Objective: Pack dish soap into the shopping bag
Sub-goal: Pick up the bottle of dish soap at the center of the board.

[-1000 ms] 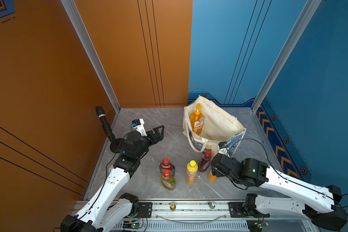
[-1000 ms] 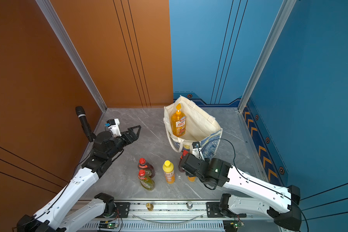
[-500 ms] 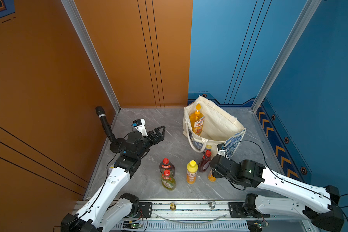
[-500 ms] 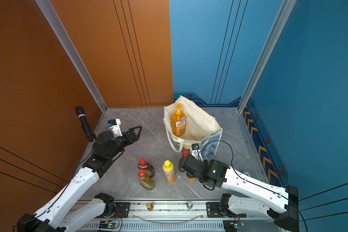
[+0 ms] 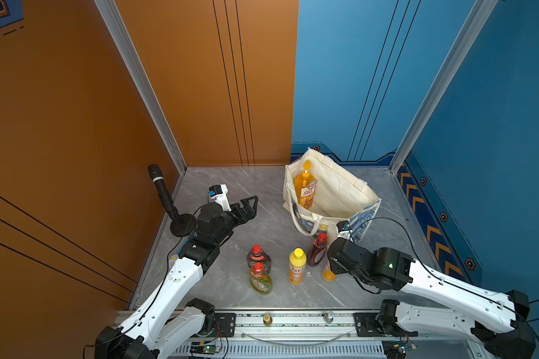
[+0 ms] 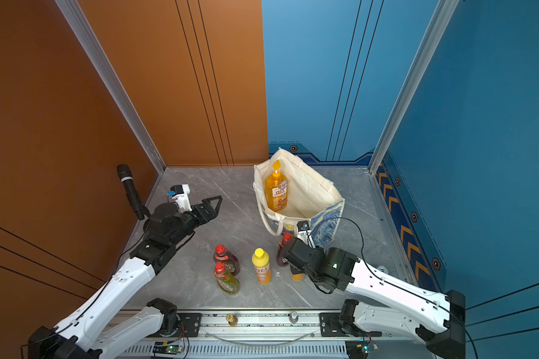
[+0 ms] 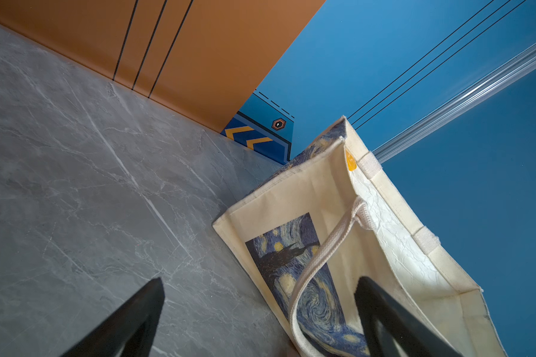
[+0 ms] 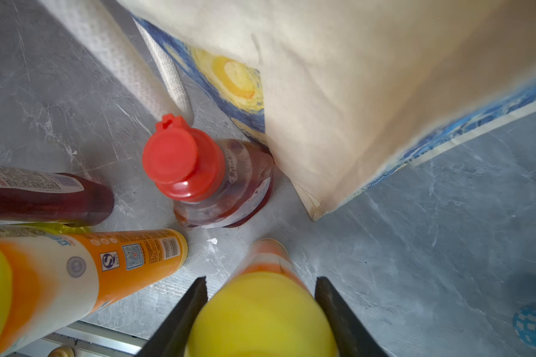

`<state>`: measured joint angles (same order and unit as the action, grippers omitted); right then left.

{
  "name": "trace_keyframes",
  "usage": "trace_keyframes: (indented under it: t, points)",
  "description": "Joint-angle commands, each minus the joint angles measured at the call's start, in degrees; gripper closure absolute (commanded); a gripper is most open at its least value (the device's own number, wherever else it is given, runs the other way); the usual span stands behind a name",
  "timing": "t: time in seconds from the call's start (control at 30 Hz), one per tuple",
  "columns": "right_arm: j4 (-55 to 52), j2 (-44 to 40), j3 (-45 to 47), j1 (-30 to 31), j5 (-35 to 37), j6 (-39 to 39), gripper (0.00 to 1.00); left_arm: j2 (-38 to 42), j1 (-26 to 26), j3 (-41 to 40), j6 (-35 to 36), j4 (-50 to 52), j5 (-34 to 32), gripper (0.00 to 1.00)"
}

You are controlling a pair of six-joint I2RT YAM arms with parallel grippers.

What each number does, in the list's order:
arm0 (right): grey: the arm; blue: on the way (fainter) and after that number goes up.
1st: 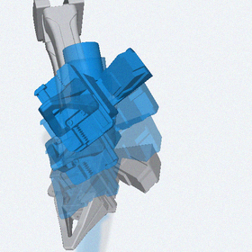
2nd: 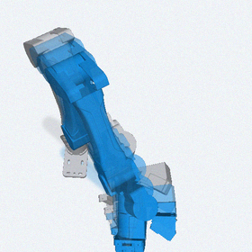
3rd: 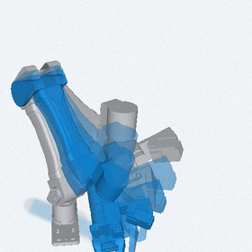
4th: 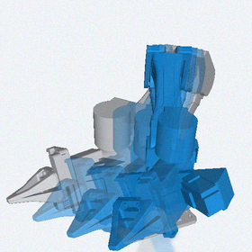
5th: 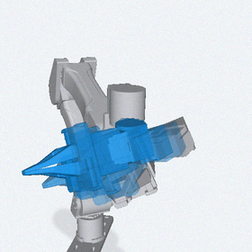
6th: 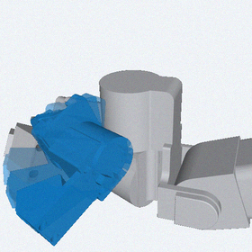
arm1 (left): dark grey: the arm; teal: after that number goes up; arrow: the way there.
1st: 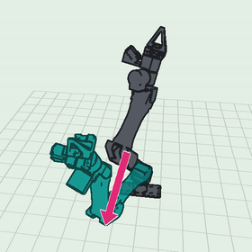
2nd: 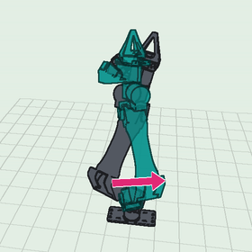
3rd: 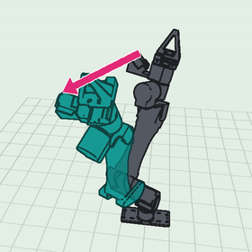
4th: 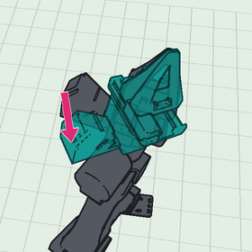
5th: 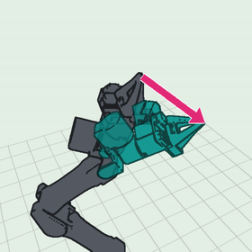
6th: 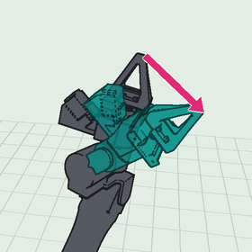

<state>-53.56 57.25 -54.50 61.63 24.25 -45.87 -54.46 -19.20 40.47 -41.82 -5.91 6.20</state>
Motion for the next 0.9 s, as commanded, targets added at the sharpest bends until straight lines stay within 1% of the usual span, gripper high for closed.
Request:
trace_keyframes:
  t: [0.0,0.1,0.2,0.3,0.53,0.6,0.73,0.87]
  points:
    - [0.0,-0.64,0.39,-0.45,-0.51,1.07,0.5,-0.21,-0.48,0.62,0.44,-0.81,-0.31,0.02]
    - [-1.65,-0.98,-1.04,-0.37,0.02,1.98,0.54,-0.64,-0.49,1.09,0.34,-0.86,0.37,0.02]
    - [-4.73,-1.48,-3.36,-0.52,1.77,2.85,0.63,-1.08,-0.48,1.72,0.34,-0.86,1.15,0.02]
    - [-6.65,-2.44,-6.04,-1.12,2.25,4.43,0.7,-1.67,-0.49,2.26,0.42,-0.42,1.24,0.02]
    - [-9.4,-4.34,-13.73,-4.57,-2.4,9.92,0.81,-4.28,-1.68,4.63,-0.12,0.9,3.39,0.02]
    - [-10.04,-4.44,-16.21,-5.87,-4.09,11.32,0.83,-4.75,-2.57,5.28,-0.02,0.9,3.32,0.02]
    - [-11.09,-4.19,-22.09,-7.83,-7.09,14.33,0.82,-5.56,-4.9,6.99,0.93,1.98,2.16,0.02]
    - [-13.7,-1.93,-30.83,-9.71,-10.99,16.92,0.82,-7.41,-7.95,9.69,2.45,4.91,-0.13,0.02]
